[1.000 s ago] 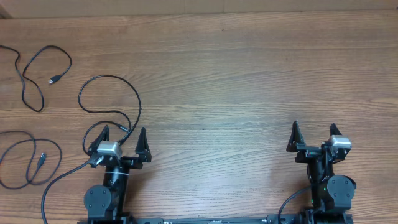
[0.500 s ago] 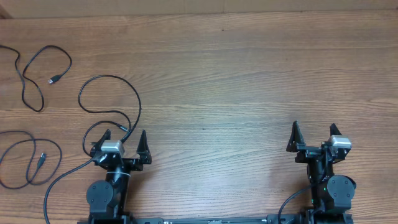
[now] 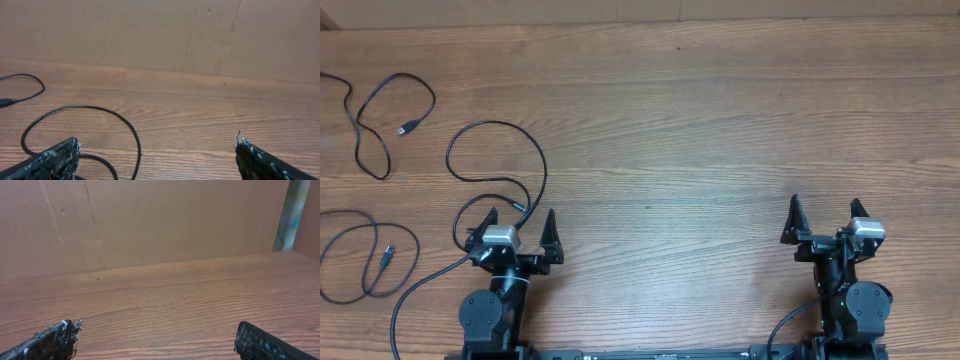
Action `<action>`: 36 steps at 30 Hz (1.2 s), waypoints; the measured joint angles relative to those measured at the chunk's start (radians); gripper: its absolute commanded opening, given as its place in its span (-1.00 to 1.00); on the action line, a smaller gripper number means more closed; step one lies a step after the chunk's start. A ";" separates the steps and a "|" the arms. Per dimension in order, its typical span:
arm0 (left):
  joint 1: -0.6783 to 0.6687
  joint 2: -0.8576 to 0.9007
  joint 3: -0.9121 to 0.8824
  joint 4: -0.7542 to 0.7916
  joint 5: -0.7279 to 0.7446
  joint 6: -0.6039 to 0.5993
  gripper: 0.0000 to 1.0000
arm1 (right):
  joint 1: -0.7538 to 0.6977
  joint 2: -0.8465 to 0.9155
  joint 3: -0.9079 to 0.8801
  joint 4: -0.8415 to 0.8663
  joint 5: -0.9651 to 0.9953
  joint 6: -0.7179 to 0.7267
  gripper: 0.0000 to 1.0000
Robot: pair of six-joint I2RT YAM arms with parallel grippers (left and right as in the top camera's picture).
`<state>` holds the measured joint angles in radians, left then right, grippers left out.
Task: Untangle cables
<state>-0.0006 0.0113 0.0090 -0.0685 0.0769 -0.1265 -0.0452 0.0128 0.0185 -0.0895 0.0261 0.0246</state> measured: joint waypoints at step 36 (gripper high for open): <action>-0.003 0.000 0.000 -0.003 -0.006 0.108 0.99 | 0.000 0.000 0.000 0.001 0.000 -0.002 1.00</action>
